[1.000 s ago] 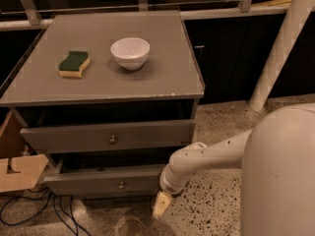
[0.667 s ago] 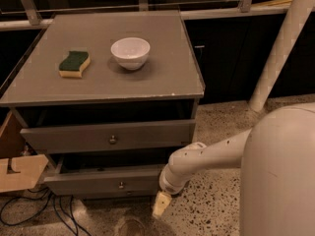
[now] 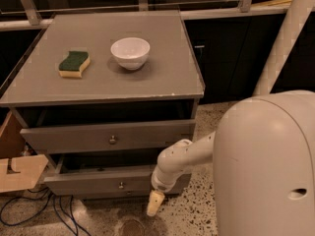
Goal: Open middle drawer
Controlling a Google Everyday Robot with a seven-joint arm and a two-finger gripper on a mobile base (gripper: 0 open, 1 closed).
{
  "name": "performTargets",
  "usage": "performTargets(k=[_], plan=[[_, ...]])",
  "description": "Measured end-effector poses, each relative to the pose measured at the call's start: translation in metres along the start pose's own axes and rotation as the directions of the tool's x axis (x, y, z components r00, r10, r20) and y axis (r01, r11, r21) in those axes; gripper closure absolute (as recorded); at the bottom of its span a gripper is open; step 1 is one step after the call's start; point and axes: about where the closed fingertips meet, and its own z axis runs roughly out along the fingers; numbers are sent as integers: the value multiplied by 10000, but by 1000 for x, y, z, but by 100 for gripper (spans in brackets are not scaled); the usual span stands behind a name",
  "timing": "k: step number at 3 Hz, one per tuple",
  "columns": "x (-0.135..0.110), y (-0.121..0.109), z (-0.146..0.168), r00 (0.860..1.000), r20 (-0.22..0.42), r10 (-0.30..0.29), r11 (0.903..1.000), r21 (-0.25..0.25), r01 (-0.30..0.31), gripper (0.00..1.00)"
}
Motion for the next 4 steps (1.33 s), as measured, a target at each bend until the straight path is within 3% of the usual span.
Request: performTargets(k=[2, 4], plan=[[4, 10, 12, 9969, -598, -511, 9980, -391, 488, 0], [20, 21, 4, 9977, -600, -304, 9968, -761, 258, 0]])
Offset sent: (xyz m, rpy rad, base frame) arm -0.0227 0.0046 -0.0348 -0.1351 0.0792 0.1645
